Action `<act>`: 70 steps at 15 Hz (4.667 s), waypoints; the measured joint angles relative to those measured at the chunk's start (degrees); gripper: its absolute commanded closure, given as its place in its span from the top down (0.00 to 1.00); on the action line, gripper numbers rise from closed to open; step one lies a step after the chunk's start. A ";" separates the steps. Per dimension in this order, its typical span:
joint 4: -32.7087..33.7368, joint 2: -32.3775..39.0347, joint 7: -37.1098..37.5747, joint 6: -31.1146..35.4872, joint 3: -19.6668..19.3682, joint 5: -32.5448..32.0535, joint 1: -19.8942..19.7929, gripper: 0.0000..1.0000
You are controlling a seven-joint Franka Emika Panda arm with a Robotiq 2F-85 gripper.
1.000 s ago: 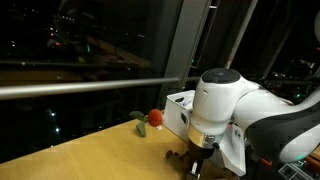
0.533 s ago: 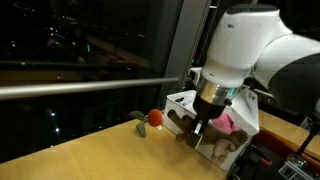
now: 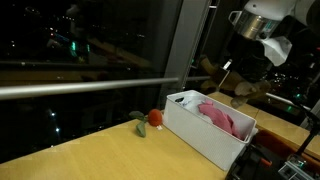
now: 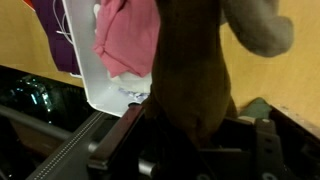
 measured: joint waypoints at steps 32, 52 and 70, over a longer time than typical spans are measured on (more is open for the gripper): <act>30.42 18.67 -27.71 -4.02 6.48 -2.42 -8.28 1.00; 56.82 52.25 -53.00 -5.62 3.29 4.61 -2.56 1.00; 61.82 64.59 -56.36 -5.48 -0.01 4.56 -1.42 0.76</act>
